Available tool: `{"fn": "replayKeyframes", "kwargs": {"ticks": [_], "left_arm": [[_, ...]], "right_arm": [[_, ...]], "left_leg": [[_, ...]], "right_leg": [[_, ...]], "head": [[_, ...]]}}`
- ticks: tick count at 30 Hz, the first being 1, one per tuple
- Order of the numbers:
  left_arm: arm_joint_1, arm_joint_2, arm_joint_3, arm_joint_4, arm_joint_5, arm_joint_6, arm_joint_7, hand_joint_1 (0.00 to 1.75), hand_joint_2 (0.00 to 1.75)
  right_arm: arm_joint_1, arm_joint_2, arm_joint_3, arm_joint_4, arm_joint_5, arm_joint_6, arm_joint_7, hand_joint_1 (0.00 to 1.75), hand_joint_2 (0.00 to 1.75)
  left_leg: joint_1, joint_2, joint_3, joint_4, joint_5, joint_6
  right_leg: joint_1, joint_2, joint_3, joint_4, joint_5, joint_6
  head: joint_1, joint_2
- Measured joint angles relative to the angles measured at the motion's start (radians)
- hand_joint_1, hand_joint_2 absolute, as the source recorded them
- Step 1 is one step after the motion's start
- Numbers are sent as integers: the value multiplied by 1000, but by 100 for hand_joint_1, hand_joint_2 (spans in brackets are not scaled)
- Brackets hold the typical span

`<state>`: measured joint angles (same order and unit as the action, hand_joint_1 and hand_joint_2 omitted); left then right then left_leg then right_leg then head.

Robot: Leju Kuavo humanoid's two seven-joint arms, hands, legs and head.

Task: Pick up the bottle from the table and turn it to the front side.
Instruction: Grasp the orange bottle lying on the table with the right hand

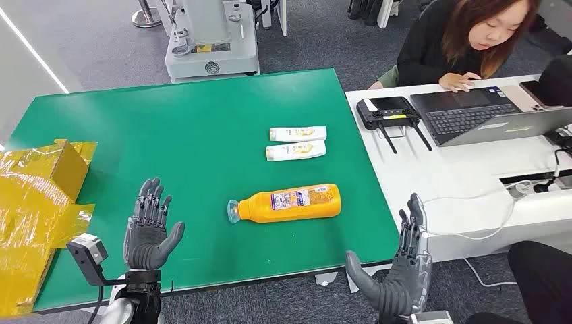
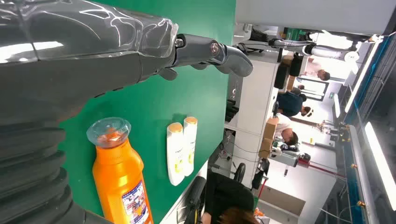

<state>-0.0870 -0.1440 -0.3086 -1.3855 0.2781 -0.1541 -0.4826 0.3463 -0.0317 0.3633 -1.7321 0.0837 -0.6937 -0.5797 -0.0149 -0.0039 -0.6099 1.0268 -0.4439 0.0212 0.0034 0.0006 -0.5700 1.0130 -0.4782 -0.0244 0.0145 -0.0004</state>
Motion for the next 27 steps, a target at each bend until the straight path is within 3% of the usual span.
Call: {"fn": "replayKeyframes", "kwargs": {"ticks": [9,14,18,22,27], "left_arm": [[4,-1,0,0,-3,-1,0,0,175],[-4,-12,-3,2,-20,-25,2,0,175],[-28,-28,-15,14,-25,-49,13,0,175],[-39,-41,-17,21,-30,-59,27,0,175],[-39,-49,-17,22,-36,-69,46,0,175]], "right_arm": [[-17,-13,0,20,69,0,25,0,175],[-90,-26,-34,76,411,14,199,0,175],[-199,-33,-61,162,650,115,359,0,175],[-314,-34,-60,279,748,205,437,0,175],[-444,-29,-43,433,763,303,493,0,175]], "left_leg": [[0,0,0,0,0,0],[0,1,0,0,0,0],[0,2,1,0,1,1],[0,3,1,0,1,1],[0,3,1,1,2,1]], "right_leg": [[0,0,0,0,0,0],[0,1,0,0,1,0],[0,1,0,0,2,1],[0,3,0,0,4,0],[0,2,0,0,4,0]], "head": [[0,0],[0,0],[0,0],[0,0],[0,0]]}}
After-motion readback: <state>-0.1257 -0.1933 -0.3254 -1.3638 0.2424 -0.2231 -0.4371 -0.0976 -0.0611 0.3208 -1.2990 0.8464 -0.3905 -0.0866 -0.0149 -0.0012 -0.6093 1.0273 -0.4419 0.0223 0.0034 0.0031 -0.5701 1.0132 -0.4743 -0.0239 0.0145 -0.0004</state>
